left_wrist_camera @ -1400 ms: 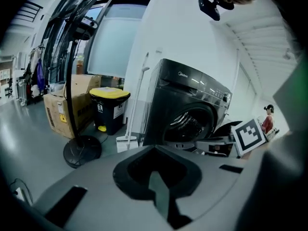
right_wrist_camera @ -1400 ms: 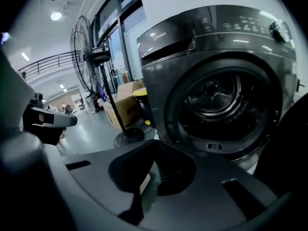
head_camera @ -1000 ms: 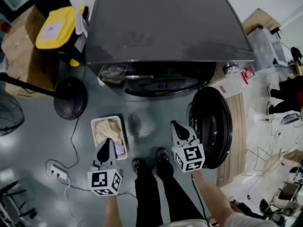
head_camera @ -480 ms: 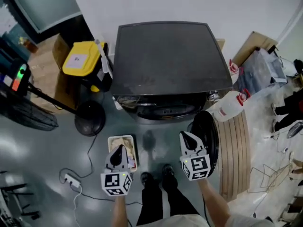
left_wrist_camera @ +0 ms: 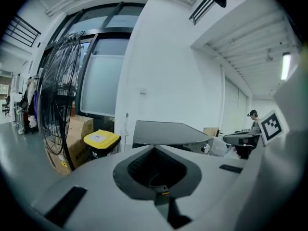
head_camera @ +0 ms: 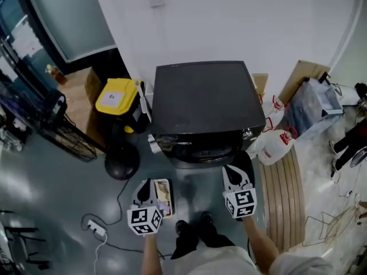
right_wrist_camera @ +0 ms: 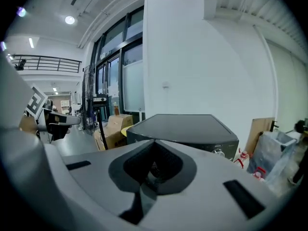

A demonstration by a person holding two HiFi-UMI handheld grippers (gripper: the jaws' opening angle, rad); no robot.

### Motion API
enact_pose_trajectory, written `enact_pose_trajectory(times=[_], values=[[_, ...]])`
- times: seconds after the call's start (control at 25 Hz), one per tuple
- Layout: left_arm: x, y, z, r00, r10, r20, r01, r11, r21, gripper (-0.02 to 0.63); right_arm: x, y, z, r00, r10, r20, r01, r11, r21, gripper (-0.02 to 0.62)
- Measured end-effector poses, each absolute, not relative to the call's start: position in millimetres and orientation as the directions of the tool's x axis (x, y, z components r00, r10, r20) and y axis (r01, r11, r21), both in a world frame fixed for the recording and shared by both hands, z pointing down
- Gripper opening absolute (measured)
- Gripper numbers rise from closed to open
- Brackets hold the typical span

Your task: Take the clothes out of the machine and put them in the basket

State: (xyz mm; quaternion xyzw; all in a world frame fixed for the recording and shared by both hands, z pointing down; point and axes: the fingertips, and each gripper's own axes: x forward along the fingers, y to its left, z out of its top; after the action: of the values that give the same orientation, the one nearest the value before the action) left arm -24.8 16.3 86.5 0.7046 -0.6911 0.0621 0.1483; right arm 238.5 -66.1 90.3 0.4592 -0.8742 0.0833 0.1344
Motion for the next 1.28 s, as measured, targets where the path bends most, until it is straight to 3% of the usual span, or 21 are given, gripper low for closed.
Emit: enact_pose_trajectory(times=[0.64, 1.28], values=[[-12.5, 44.5, 11.3, 0.035, -0.973, 0.229, -0.996, -0.015, 0.09, 0.018, 274.4, -38.0, 1.0, -0.526, -0.818, 0.234, -0.831, 0.553, 0.065, 0.023], [-11.4, 51.8, 5.6, 0.028, -0.974, 0.227, -0.997, -0.011, 0.075, 0.018, 277.5, -35.3, -10.6, -0.532, -0.815, 0.227, -0.825, 0.56, 0.077, 0.023]])
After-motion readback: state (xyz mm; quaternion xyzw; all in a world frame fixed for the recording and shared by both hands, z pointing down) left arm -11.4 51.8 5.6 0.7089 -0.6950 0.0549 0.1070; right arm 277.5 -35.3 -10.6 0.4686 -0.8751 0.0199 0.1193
